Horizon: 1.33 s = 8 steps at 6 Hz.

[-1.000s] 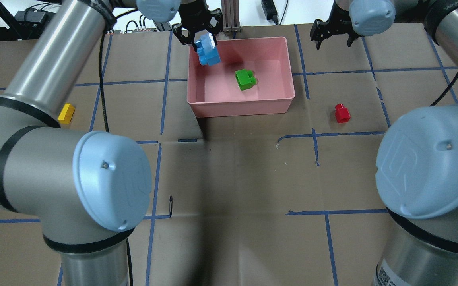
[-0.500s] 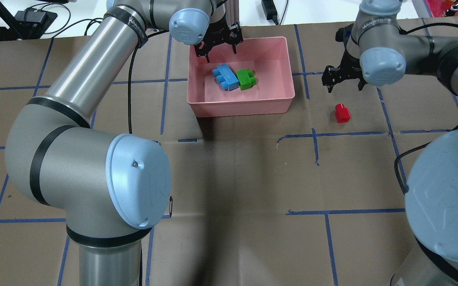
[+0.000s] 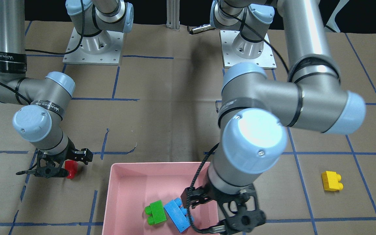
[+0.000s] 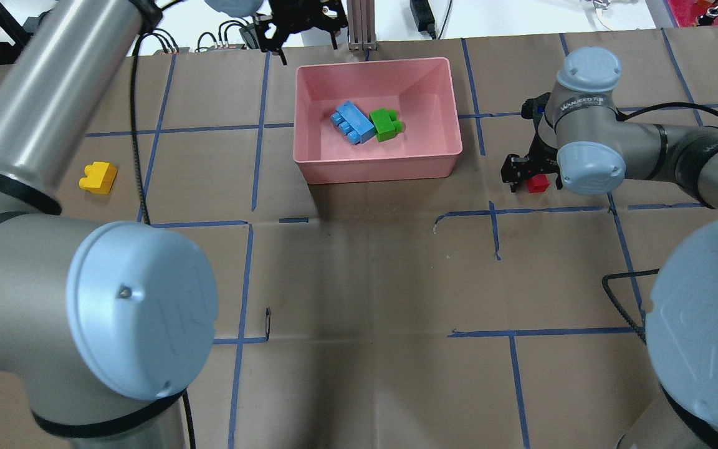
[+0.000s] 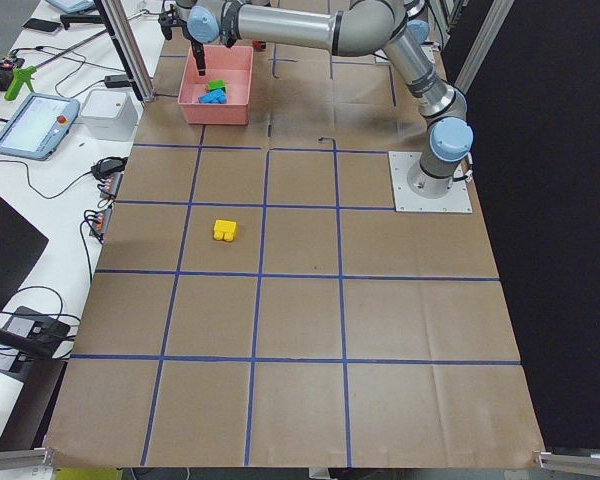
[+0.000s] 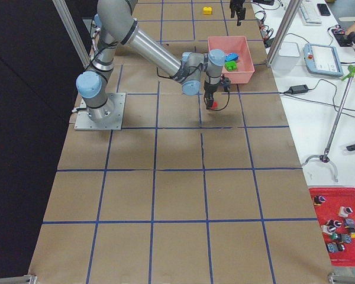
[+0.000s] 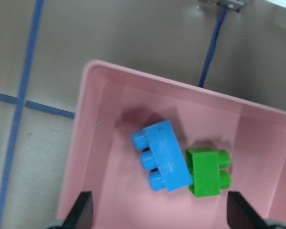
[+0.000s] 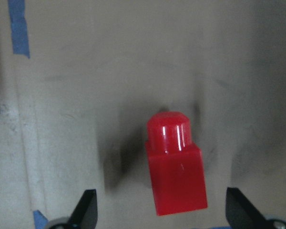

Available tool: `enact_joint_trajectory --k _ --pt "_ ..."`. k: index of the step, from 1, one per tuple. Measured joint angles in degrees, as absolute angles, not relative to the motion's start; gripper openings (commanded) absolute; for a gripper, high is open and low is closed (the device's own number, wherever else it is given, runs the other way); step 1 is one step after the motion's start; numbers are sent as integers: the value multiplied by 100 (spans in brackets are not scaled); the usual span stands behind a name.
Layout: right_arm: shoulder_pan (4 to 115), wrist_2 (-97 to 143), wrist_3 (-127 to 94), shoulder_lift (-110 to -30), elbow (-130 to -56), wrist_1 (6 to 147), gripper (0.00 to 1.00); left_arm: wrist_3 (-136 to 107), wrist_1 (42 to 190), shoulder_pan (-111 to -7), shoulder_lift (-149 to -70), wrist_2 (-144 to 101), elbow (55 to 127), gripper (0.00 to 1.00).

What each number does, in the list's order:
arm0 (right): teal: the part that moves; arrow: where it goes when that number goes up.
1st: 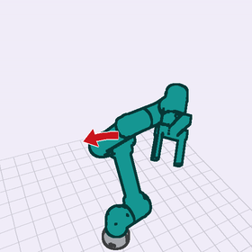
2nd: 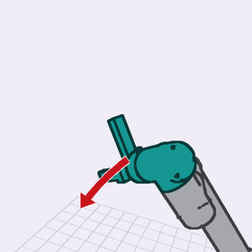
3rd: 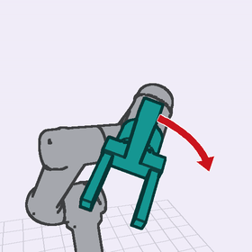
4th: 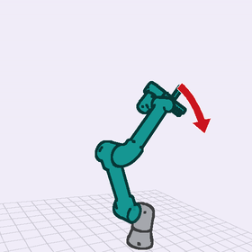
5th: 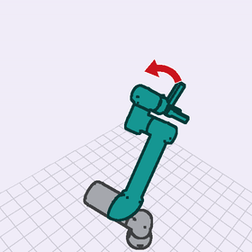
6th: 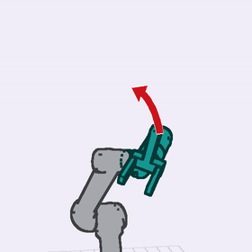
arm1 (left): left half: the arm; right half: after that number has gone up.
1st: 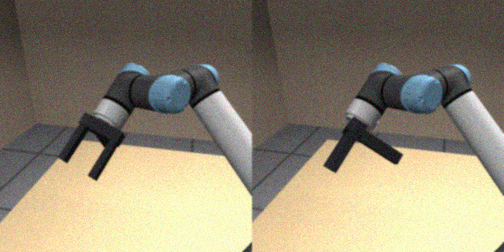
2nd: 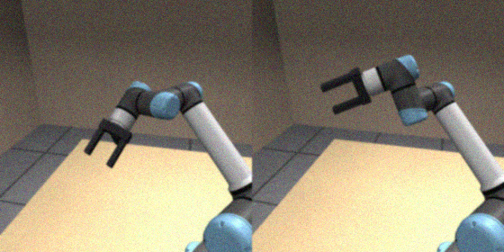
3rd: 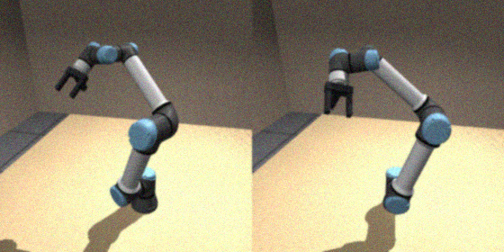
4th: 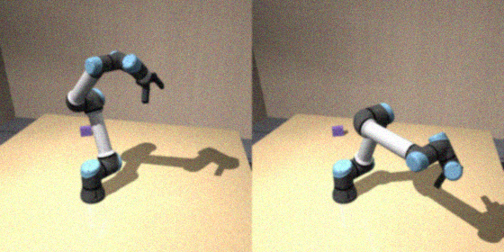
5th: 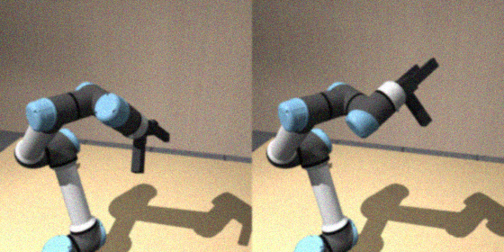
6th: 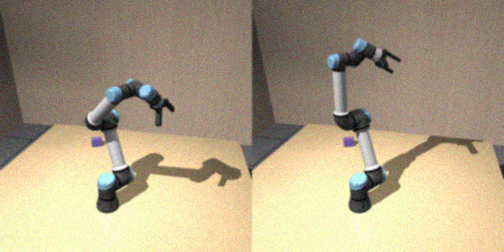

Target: Put all blocks into box

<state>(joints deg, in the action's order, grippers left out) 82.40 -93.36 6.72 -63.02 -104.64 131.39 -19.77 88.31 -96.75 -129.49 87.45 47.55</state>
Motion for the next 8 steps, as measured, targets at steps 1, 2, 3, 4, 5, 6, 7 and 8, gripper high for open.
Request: enact_joint_trajectory --k 1,2,3,4,5,6,7,8 --pt "8220 -9331 673 -6306 -10487 13191 86 -1244 9050 -9210 -12617 8743 4928 99" --pt "8182 -9318 672 -6295 -10431 13205 86 -464 9093 -8724 -12397 8741 5187 99" --pt "8136 -9305 675 -6260 -10332 13206 64 295 9080 -8231 -12294 8746 5390 99" --pt "8119 -9300 671 -6232 -10273 13203 48 1108 9073 -7661 -12299 8749 5491 99" --pt "8123 -9296 660 -6226 -10286 13191 41 1979 9065 -7096 -12363 8747 5535 99" --pt "8127 -9292 654 -6234 -10328 13172 18 2730 8999 -6663 -12455 8743 5638 99" --pt "8127 -9207 659 -6258 -10342 13145 5 3165 8715 -6403 -12550 8741 5908 99" --pt "8126 -9068 676 -6306 -10244 12990 3 3325 8141 -6299 -12603 8741 6412 99"
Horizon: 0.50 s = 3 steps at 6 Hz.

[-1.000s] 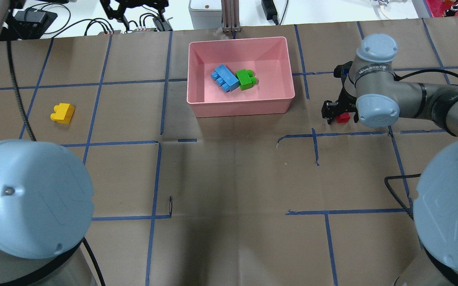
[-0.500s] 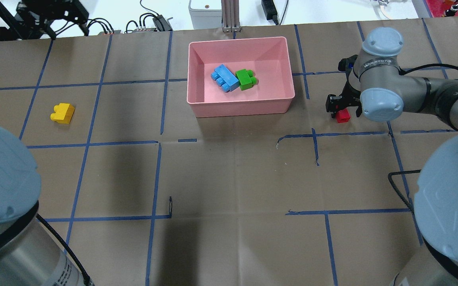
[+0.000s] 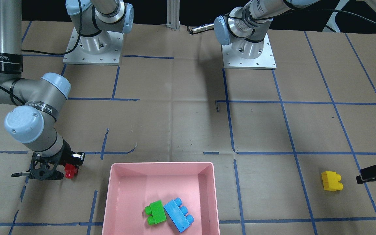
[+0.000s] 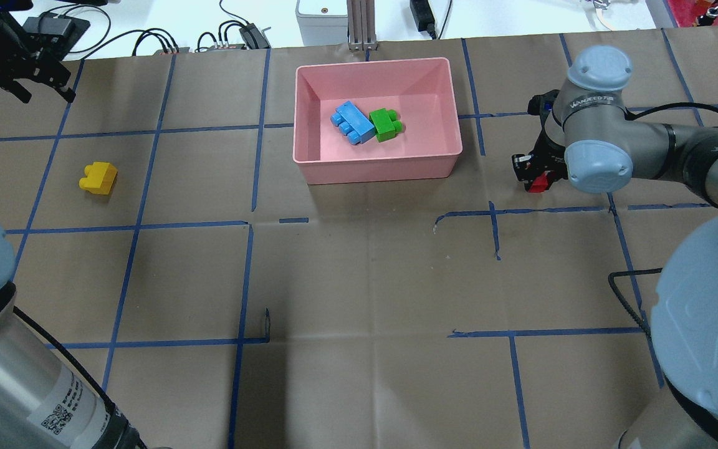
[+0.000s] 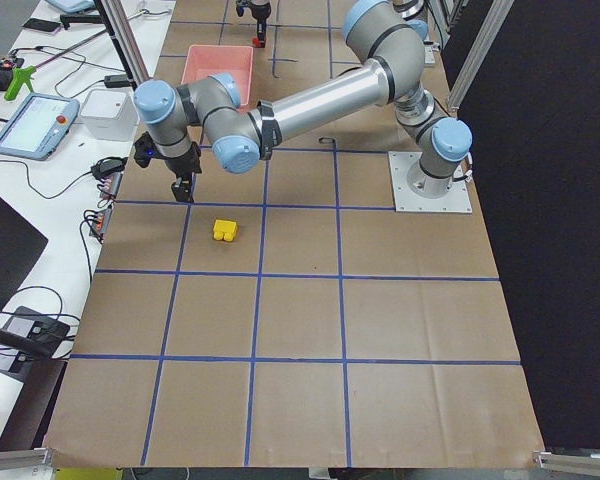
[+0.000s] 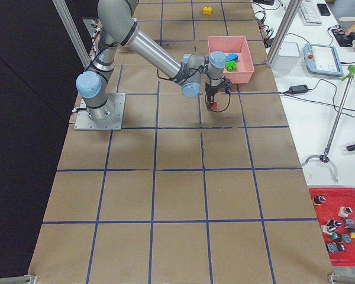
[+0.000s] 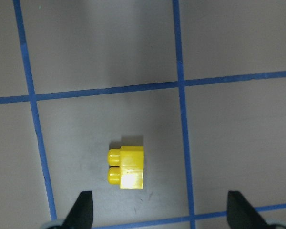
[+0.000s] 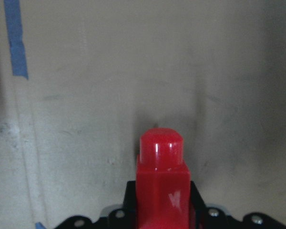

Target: Put all blocks into box

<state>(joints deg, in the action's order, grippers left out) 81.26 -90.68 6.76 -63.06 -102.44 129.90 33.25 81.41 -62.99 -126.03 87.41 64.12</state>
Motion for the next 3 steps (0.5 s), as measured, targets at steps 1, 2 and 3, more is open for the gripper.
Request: enact_joint_trajectory --k 1,2,3 --pt "8153 -8967 697 -6393 -9972 12676 2 3442 7356 -6268 -12625 8738 7091 99" --pt "8290 -8789 690 -6473 -9466 12264 0 3641 6754 -6257 -12653 8737 7632 99" --pt "8543 -8608 625 -6460 -8724 11622 1 3919 6452 -6249 -12750 8734 7933 99"
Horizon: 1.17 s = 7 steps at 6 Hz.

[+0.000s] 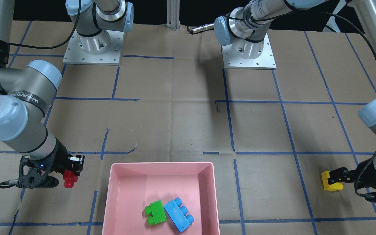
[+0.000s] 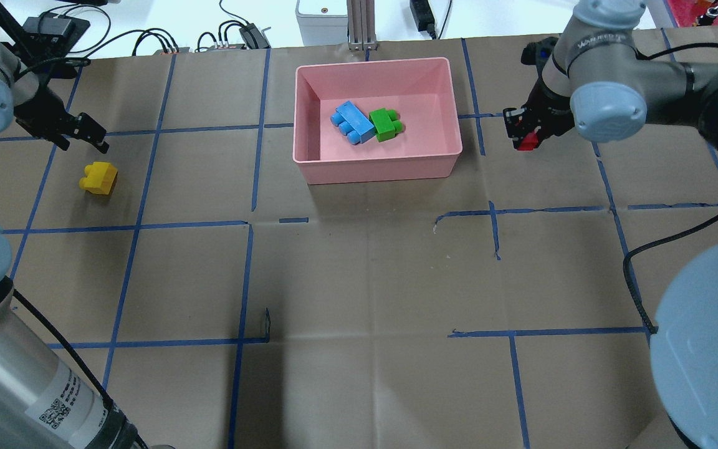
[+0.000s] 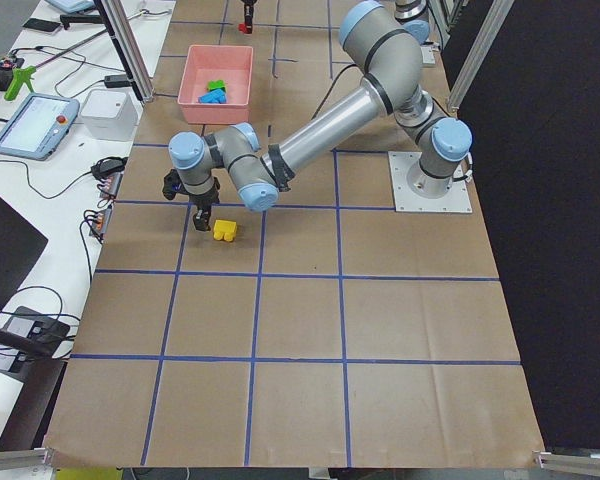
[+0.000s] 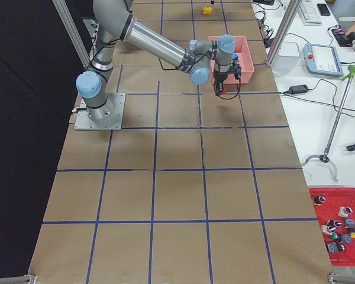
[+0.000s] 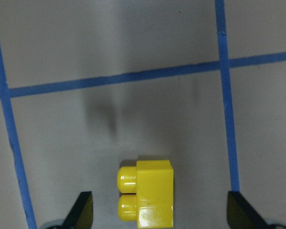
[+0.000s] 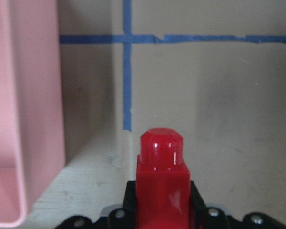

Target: Put all blocks into box

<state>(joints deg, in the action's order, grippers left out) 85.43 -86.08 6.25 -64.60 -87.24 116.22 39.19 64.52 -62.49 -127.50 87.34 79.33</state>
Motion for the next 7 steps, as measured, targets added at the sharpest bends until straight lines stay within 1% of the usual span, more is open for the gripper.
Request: enact_joint_trajectory --k 1,2,3,4,5,6,7 --pt "8855 -8443 356 -6275 -7889 10961 1 4215 6308 -6243 -12919 8732 8046 99" --pt "9199 -8135 -215 -5929 -7195 10671 1 4422 6230 -6233 -13044 8738 8082 99" --pt "9507 -7869 -910 -5646 -6795 10619 2 4500 6212 -6158 -13070 8735 8091 98" --pt "9733 -7766 -1523 -5472 -6625 10722 6 4523 6215 -6045 -13068 8722 8097 89" --pt "9846 -7733 -1867 -5378 -6569 10908 98 4526 6220 -5985 -13059 8717 8100 84" --pt "9895 -7727 -2009 -5346 -6550 11016 100 4524 6219 -5969 -13052 8715 8100 76" --pt "9909 -7731 -2037 -5347 -6549 11051 100 4514 6216 -5969 -13057 8714 8085 56"
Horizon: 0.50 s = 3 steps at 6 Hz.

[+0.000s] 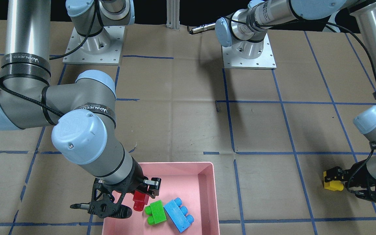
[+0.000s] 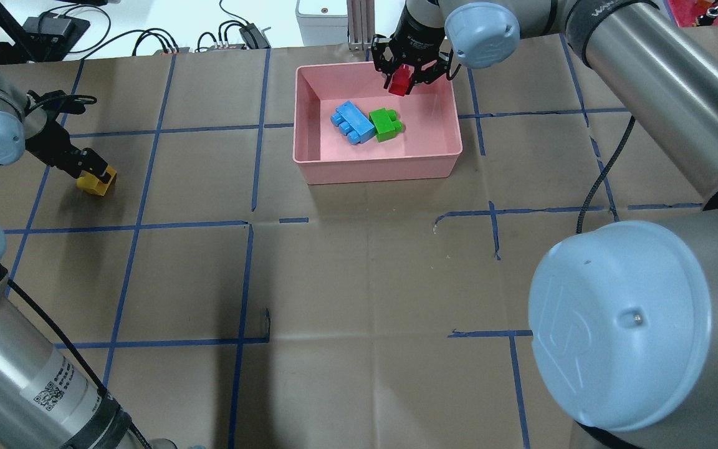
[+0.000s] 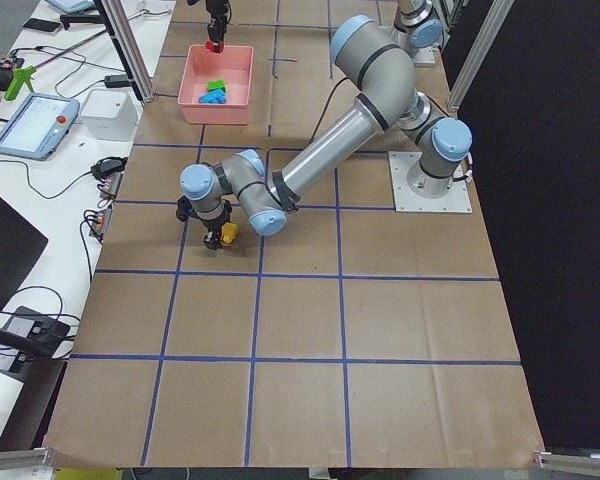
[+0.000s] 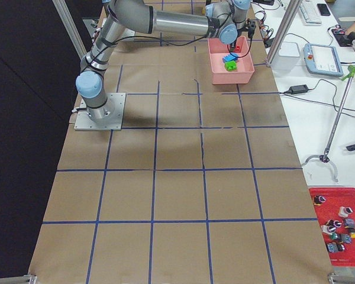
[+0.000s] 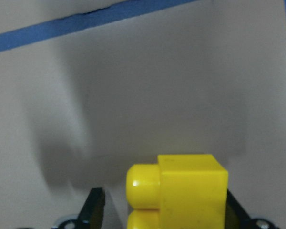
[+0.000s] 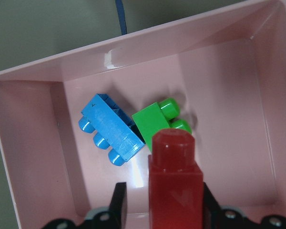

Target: Put all blocks into box

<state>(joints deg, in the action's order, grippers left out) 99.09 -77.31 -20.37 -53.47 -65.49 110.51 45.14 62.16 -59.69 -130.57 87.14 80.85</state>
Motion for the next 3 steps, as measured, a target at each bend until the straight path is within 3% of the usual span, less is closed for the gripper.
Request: enact_joint_trajectory --k 2,3 --pt "9914 -7737 -2021 -5393 -6617 11062 100 4478 6217 -5974 -13071 8724 8049 25" --pt "9912 -7755 -2006 -5419 -6658 11059 100 4466 6242 -5976 -13059 8735 8008 16"
